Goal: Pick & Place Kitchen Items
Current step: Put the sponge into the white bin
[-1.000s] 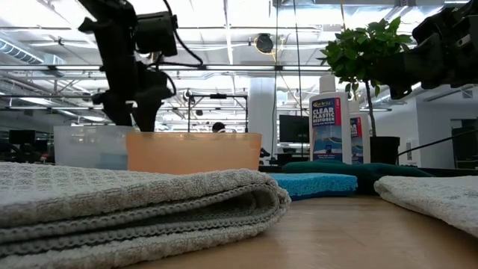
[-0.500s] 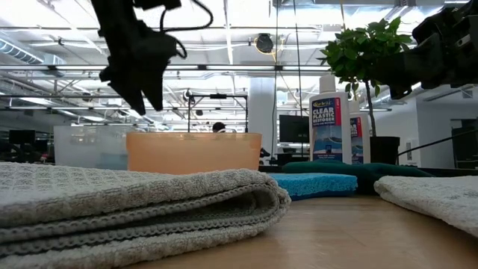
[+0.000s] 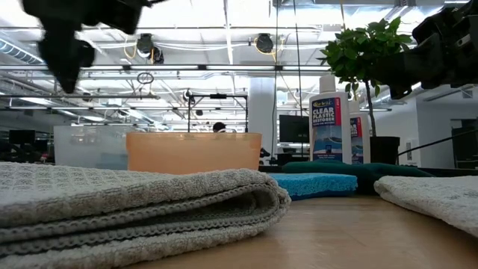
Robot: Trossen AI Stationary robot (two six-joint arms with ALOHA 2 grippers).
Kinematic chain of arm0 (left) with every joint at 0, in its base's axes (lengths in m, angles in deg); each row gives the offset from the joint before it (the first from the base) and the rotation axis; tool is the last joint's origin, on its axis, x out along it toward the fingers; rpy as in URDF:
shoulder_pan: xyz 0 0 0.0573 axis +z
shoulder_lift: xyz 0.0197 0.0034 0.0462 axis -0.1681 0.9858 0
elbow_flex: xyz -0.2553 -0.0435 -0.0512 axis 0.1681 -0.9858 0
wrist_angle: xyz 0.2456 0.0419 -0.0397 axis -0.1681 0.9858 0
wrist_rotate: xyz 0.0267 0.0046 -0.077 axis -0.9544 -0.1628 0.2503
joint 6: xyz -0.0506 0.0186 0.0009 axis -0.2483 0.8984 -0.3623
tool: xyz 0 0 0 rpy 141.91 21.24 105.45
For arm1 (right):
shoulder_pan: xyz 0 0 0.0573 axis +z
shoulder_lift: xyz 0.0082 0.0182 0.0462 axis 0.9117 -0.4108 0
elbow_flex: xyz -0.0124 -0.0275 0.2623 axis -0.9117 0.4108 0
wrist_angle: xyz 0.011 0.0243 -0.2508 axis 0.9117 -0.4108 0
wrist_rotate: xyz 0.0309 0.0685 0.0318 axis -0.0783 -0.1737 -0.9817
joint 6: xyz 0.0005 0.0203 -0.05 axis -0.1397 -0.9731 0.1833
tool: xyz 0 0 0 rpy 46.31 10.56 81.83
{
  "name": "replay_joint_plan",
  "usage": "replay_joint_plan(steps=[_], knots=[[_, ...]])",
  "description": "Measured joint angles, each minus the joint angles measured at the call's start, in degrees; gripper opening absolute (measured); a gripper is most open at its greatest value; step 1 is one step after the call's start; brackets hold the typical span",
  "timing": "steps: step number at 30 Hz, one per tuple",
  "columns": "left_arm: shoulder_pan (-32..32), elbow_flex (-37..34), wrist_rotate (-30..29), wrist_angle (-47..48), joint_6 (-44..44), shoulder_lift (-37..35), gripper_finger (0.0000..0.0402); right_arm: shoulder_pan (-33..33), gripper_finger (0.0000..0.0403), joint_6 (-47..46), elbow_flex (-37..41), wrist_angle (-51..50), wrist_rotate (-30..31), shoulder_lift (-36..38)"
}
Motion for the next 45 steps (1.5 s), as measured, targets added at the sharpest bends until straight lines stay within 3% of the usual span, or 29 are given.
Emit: replay_joint_plan(steps=[11, 20, 33, 41, 45], knots=[[-12.6, -2.3, -0.7, -2.6, -5.1, 0.0, 0.0294, 0.0, 0.0146, 0.0, 0.0, 0.0, 0.0, 0.0], [-19.9, -7.8, -6.2, -2.9, 9.3, 4.4, 0.0294, 0.0, 0.0146, 0.0, 0.0, 0.0, 0.0, 0.0], [-20.3, -8.5, -8.0, -3.7, 17.6, 12.3, 0.0294, 0.0, 0.0146, 0.0, 0.0, 0.0, 0.0, 0.0], [-18.8, -8.4, -10.8, -6.7, 8.6, 14.2, 0.0294, 0.0, 0.0146, 0.0, 0.0, 0.0, 0.0, 0.0], [-17.3, -8.4, -15.7, -7.5, -1.7, 14.2, 0.0294, 0.0, 0.0146, 0.0, 0.0, 0.0, 0.0, 0.0]])
